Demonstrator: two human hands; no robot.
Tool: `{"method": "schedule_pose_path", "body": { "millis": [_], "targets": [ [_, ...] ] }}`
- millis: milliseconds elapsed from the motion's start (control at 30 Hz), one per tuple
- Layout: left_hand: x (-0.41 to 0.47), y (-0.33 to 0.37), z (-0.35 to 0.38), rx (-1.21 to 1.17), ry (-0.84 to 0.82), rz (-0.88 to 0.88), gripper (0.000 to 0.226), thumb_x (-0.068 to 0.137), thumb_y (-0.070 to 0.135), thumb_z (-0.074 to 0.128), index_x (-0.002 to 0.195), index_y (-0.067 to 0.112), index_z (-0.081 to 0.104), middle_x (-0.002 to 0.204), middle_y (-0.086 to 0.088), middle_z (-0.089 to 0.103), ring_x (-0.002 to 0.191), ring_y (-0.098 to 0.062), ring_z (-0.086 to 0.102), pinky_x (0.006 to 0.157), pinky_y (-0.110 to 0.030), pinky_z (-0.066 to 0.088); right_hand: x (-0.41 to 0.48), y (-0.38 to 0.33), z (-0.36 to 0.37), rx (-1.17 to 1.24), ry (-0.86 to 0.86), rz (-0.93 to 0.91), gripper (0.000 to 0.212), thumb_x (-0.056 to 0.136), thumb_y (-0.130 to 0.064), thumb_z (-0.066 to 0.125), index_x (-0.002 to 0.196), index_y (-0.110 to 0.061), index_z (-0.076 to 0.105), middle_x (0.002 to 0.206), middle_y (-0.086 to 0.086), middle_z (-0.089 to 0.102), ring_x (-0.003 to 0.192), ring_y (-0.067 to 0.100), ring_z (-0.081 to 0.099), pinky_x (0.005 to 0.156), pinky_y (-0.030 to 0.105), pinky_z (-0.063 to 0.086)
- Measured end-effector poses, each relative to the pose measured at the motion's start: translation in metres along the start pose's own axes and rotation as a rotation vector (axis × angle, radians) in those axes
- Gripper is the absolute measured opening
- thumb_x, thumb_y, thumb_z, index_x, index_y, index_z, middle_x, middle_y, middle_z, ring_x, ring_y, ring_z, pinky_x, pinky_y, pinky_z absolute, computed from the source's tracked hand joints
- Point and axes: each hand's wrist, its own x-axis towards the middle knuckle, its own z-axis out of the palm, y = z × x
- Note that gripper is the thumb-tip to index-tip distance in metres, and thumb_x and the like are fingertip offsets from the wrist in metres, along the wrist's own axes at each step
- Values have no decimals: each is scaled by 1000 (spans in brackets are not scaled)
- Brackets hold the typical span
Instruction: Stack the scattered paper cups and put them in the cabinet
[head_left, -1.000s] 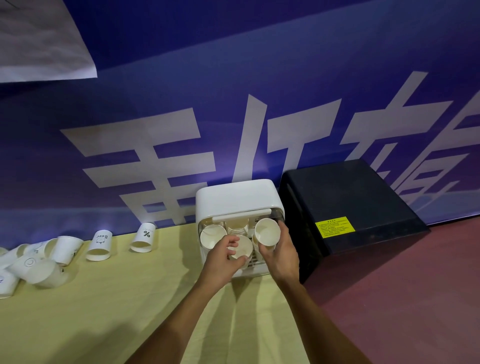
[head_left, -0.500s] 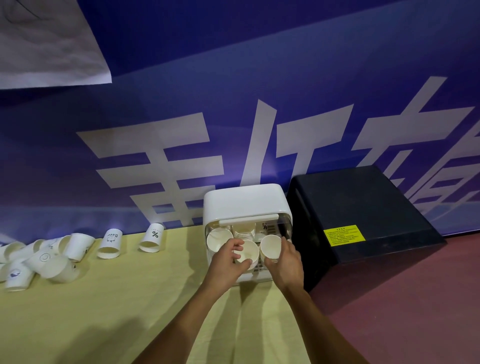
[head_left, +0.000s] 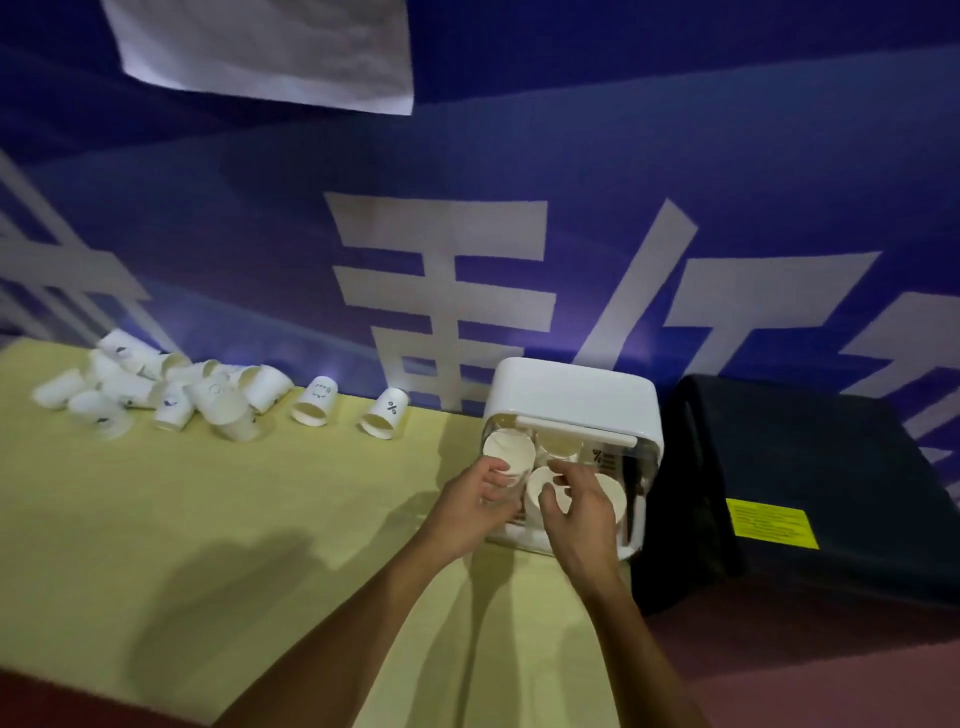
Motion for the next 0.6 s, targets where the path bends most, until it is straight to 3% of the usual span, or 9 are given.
{"method": "schedule_pose_path", "body": {
  "millis": [167, 333, 600],
  "targets": [
    [-24, -30, -64, -7, 64, -80, 39, 85, 25, 74, 121, 24, 59, 110, 4, 64, 96, -15, 65, 81, -19, 50, -14, -53, 51, 36, -157, -82, 36, 93, -20, 64, 129, -22, 62, 119, -9, 65, 98, 8, 62, 86, 33, 52],
    [-44, -77, -153, -36, 107, -144, 34, 85, 30, 74, 116, 24, 61, 108, 4, 66, 95, -10, 65, 79, -16, 49, -32, -105, 131, 20, -317, -122, 47, 94, -26, 66, 139, -23, 54, 127, -7, 59, 99, 5, 60, 89, 33, 52],
    [-61, -154, -309, -59, 143, -176, 34, 84, 30, 75, 114, 24, 61, 107, 2, 65, 85, -5, 62, 74, -12, 46, -65, -205, 259, -4, -396, -67, 53, 94, -31, 66, 143, -26, 49, 135, -7, 56, 104, 6, 59, 90, 31, 51]
  ]
}}
